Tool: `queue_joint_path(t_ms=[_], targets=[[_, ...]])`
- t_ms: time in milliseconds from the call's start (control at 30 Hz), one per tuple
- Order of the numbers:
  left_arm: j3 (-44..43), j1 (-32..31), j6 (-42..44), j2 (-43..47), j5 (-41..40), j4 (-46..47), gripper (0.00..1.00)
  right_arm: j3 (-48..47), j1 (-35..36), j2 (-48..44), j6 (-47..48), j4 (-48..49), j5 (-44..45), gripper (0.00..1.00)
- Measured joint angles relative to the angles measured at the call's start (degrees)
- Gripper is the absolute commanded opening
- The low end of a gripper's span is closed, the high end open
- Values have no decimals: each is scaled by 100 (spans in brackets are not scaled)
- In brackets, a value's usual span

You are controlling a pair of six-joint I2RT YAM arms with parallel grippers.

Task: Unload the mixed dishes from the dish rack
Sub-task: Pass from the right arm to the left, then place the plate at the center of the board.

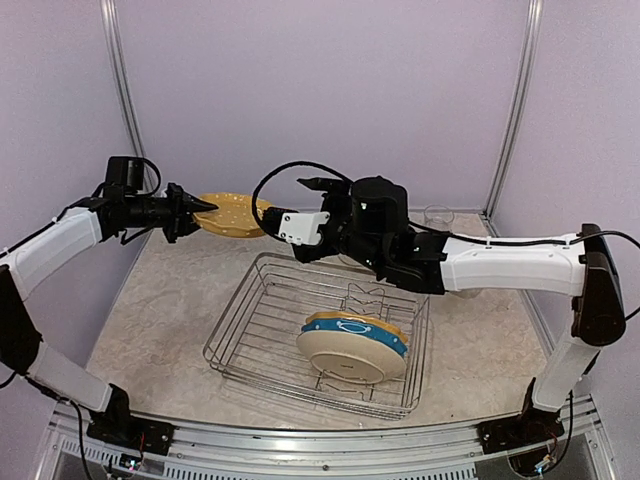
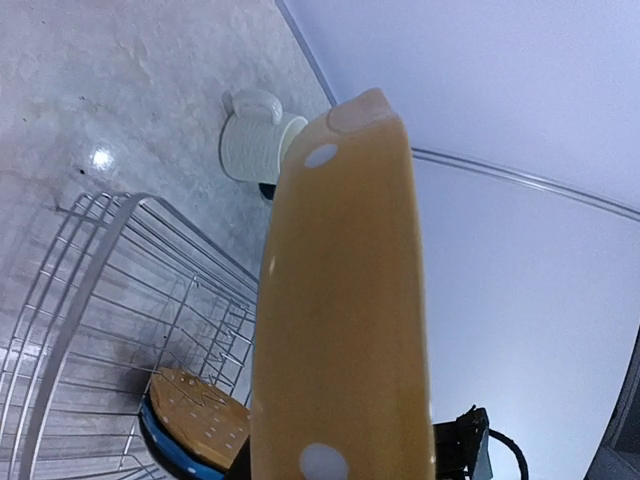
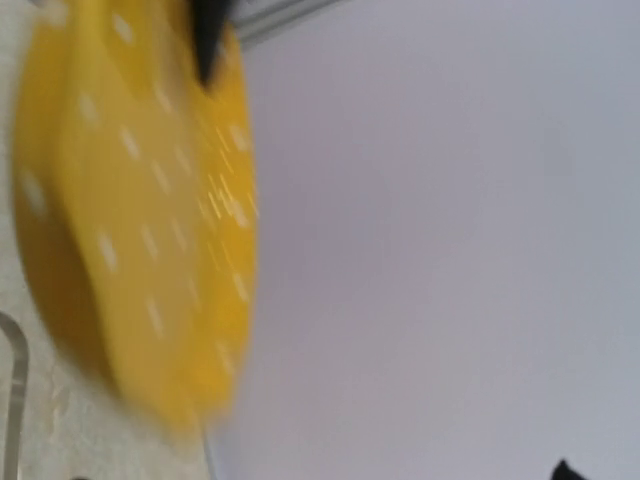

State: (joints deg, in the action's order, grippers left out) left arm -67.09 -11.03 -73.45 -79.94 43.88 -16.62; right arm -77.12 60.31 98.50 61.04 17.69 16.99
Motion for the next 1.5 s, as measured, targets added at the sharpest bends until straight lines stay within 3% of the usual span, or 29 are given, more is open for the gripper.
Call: queue_joint_path(t_ms=[233,467,600,800,1067,1300,1500], targets=[[356,1438,1235,326,-214,-494,0,96,-302,-240,-1478,-247,365,100],[966,2601,2009,-116,-85,223,0,400,-1060,-1290,-3856,-1432,-28,100],[1045,2632,1996,-1003,37,1025,0,522,-1285,-1703,-4898,-2061,-387,100],[1279,2566,1622,-2068,46,2227,0,975,-1759,-2050,-6398,-2653,-1989,100],[914,2271,1397,-3169,76,3042,1,1268,-1801,-2120,-7119,-3484,-2599,100],[424,2063,1370,-3624,9,3167,24,1346,-1808,-2127,-7230,-3816,-2924,100],[321,1910,1613,-3628,-382,2529,51,1344,-1808,-2127,-6798,-4245,-3958,96]])
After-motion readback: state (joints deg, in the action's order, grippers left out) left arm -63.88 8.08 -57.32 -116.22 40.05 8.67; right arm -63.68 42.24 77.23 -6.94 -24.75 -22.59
